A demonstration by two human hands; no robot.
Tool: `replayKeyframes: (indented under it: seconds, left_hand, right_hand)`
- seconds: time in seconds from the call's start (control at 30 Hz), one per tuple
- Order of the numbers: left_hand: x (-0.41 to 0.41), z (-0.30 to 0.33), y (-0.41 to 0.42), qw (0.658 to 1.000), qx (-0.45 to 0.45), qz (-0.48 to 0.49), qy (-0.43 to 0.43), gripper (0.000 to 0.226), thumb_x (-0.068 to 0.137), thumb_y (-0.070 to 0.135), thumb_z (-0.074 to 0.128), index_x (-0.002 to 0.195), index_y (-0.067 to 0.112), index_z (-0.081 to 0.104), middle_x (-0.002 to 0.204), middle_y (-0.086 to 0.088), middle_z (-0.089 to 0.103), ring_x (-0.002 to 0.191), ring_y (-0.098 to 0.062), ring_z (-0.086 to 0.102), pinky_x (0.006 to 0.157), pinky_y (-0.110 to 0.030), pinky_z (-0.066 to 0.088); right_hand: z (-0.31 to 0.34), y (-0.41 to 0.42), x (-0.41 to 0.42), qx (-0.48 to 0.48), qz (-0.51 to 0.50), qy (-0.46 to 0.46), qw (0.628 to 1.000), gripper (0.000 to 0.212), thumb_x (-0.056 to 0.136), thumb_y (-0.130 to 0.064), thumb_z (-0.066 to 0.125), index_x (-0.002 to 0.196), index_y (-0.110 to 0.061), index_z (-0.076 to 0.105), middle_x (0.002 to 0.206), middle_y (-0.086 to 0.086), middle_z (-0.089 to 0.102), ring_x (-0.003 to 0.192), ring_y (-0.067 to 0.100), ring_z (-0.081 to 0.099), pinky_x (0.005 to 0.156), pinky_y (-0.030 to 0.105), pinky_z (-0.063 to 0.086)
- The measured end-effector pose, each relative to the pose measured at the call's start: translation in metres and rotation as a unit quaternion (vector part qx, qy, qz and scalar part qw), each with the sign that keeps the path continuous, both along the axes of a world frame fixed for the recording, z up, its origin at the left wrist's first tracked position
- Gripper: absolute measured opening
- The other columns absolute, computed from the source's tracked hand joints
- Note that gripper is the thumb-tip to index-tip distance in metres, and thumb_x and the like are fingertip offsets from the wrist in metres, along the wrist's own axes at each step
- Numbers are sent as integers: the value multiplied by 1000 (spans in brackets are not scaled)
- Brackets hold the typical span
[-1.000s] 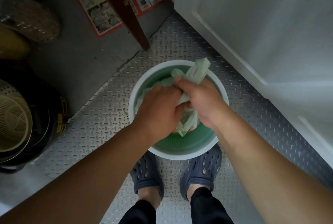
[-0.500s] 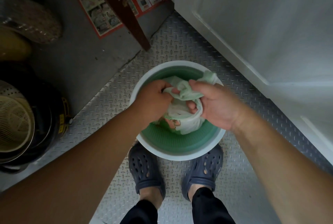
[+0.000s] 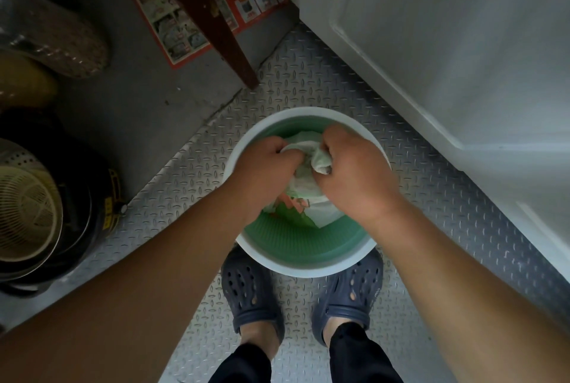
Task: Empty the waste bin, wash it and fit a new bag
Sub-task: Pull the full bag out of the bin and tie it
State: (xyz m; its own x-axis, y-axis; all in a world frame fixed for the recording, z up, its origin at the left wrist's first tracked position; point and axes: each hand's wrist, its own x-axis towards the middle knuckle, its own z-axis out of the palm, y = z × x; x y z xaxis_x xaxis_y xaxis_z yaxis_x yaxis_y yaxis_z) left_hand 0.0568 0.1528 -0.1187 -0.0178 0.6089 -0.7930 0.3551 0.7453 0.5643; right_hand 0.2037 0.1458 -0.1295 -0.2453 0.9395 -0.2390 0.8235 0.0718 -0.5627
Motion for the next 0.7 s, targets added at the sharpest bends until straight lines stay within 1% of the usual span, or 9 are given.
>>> replayKeyframes:
  seconds: [0.07, 0.13, 0.2, 0.27, 0.33, 0.43, 0.57, 0.63, 0.7]
  left_hand:
    - [-1, 4, 0, 1000, 0, 7, -28, 21, 85, 31, 56, 76, 15, 67, 81, -8, 70, 85, -32, 68, 81, -44, 52]
    - [0, 5, -2, 994, -26, 60, -88, 42, 87, 44, 51, 94, 9, 73, 96, -12, 75, 98, -31, 70, 97, -51, 51]
    - [-1, 3, -4, 990, -50, 100, -91, 54, 96, 55, 44, 104, 10, 75, 101, -12, 77, 103, -29, 70, 102, -51, 49]
    - [-1, -2, -5, 993, -44, 91, -53, 50, 99, 56, 42, 97, 19, 76, 94, -4, 79, 97, -21, 72, 98, -45, 52]
    - [-2, -1, -5, 989, -55, 103, -94, 39, 99, 49, 50, 93, 21, 77, 92, -1, 80, 93, -19, 74, 95, -40, 54]
    - [-6, 3, -5, 970, -81, 160, -165, 25, 98, 31, 60, 99, 12, 77, 95, -11, 79, 90, -23, 76, 89, -39, 58]
    - [-13, 4, -8, 989, -19, 126, -70, 21, 95, 28, 65, 89, 14, 79, 86, -14, 78, 88, -32, 74, 90, -49, 59]
    - [-16, 5, -11, 998, 49, 39, 24, 28, 96, 34, 62, 83, 16, 78, 78, -14, 76, 78, -34, 73, 78, -48, 61]
    - [-20, 9, -16, 989, 106, -34, 97, 34, 99, 36, 56, 80, 15, 75, 71, -15, 73, 67, -33, 70, 66, -48, 59]
  right_hand:
    - [-4, -3, -5, 41, -13, -24, 999, 19, 75, -8, 74, 82, -4, 56, 73, 16, 62, 60, 34, 58, 52, 30, 32]
    - [-6, -5, -7, 59, -36, -48, 996, 21, 72, -6, 75, 82, -1, 58, 74, 18, 64, 58, 35, 59, 53, 28, 28]
    - [-7, -7, -10, 84, -57, -57, 993, 18, 70, -8, 71, 80, -1, 58, 71, 17, 64, 54, 34, 59, 53, 26, 26]
    - [-4, -8, -14, 109, -65, -45, 991, 20, 74, -22, 55, 79, -2, 58, 69, 15, 63, 52, 30, 58, 52, 25, 26]
    - [-2, -11, -18, 116, -62, -18, 991, 30, 74, -30, 45, 78, -3, 58, 71, 13, 63, 55, 27, 56, 53, 25, 27]
    - [-2, -12, -17, 109, -34, -11, 993, 28, 74, -26, 50, 82, -1, 62, 85, 15, 64, 72, 30, 60, 62, 24, 31]
    - [-2, -15, -11, 97, -14, -3, 995, 17, 80, -15, 63, 81, 2, 64, 96, 20, 62, 85, 35, 60, 68, 33, 50]
    - [0, -22, -4, 97, -10, -6, 995, 27, 88, -24, 63, 79, 2, 63, 94, 18, 60, 83, 34, 59, 67, 33, 51]
    - [3, -30, 7, 104, -6, -13, 994, 41, 96, -35, 51, 79, 1, 62, 89, 15, 59, 75, 30, 58, 60, 30, 47]
